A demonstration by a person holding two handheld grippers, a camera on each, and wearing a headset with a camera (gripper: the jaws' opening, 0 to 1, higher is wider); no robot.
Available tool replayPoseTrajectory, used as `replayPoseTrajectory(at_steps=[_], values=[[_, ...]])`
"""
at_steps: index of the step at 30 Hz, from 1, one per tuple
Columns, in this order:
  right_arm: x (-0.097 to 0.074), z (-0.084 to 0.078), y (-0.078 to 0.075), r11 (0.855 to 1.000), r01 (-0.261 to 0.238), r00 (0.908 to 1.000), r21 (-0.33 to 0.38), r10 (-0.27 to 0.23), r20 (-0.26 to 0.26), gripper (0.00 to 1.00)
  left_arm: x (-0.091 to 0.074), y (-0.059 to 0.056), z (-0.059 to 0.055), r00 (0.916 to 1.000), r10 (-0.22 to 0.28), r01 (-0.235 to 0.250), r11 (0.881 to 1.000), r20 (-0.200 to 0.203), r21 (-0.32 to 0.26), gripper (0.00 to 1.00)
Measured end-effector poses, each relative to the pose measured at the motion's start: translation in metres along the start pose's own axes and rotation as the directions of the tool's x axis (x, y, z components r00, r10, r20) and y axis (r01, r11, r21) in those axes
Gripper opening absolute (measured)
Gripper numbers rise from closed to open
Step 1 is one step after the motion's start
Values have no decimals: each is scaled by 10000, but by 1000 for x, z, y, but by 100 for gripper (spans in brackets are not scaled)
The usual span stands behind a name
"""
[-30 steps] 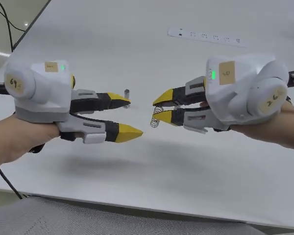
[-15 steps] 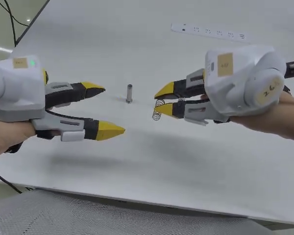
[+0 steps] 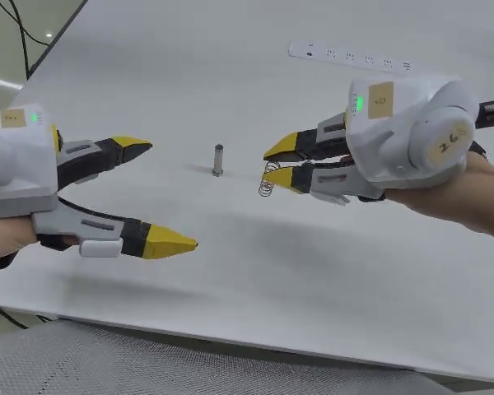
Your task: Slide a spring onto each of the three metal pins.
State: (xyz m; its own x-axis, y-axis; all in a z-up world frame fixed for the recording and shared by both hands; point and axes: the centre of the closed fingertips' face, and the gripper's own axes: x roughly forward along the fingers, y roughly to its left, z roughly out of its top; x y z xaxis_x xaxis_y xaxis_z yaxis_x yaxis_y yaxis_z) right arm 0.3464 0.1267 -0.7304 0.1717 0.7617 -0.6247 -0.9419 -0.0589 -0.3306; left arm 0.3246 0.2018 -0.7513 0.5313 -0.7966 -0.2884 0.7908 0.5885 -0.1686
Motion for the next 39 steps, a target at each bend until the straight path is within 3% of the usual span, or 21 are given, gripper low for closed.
replayPoseTrajectory(at_steps=[6, 25, 39], values=[[5, 2, -11, 9997, 172, 9998, 191, -172, 31, 7, -5, 6, 0, 9999, 103, -103, 9999, -23, 11, 98], [40, 23, -72, 9965, 726, 9966, 408, -741, 362, 7, -14, 11, 0, 9995, 306, -306, 9995, -37, 40, 98], [62, 18, -73, 9928, 662, 9975, 996, -683, 181, 7, -16, 11, -4, 9994, 356, -357, 9994, -45, -41, 98]])
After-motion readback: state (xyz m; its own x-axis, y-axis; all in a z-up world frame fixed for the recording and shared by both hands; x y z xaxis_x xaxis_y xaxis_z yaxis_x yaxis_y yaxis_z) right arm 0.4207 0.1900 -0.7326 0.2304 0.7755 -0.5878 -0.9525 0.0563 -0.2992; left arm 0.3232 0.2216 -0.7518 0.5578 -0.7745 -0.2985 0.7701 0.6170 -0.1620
